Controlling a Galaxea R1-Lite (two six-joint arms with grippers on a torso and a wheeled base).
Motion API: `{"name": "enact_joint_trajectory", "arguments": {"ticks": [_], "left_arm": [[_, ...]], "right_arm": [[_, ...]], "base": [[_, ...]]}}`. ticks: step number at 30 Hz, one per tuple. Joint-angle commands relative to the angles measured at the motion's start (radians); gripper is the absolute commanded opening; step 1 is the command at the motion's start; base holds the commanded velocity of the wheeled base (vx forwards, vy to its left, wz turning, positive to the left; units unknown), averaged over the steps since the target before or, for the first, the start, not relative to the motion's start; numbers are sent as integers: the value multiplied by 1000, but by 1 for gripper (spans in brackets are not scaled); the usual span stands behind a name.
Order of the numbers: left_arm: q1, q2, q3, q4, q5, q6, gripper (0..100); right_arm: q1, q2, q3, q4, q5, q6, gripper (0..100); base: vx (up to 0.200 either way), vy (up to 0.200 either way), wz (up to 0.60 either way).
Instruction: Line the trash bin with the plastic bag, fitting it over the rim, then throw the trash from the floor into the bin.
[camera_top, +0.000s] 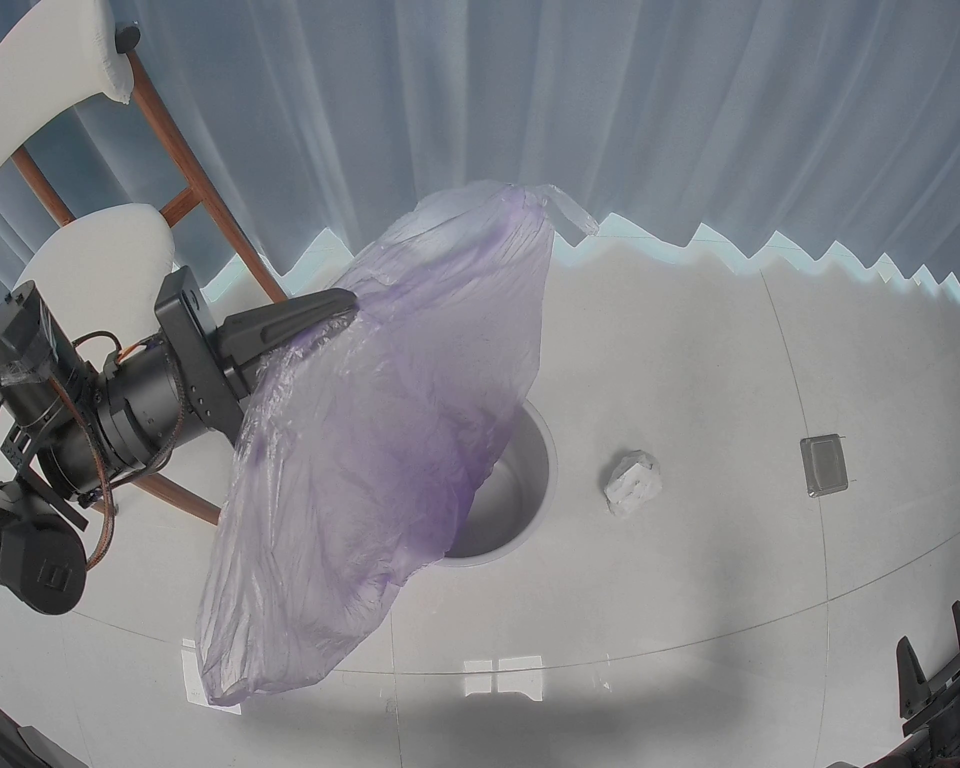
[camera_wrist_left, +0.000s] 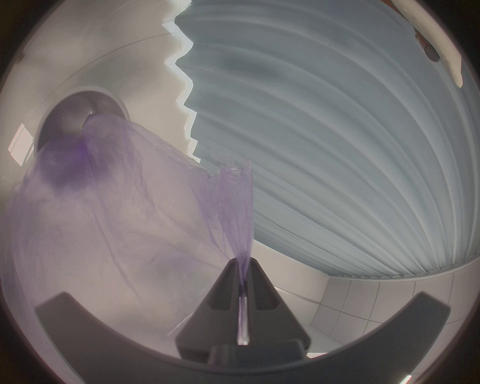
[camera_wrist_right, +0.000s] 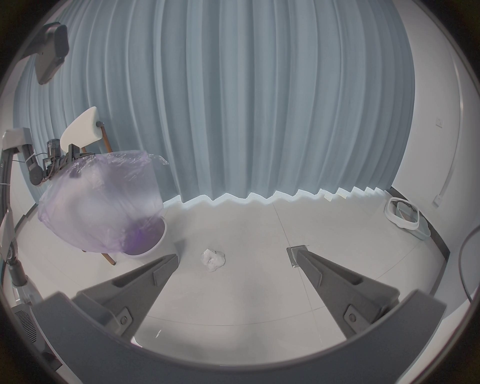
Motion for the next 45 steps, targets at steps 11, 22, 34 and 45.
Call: {"name": "enact_joint_trajectory", "arguments": {"ticks": [11,22,34,45], "left_arm": [[15,110,-80,0,2,16,0],[8,199,-95,0,0,19,0],[-15,274,-189,-8,2,32,0],[-19,252,-196,-59,2,34,0]], "right_arm": [[0,-17,18,0,1,1,100],[0,-17,18,0,1,2,100],[0,-17,18,0,-1,4,100],[0,-17,18,0,1,-4,100]], "base": [[0,0,0],[0,0,0],[0,0,0],[0,0,0]]}}
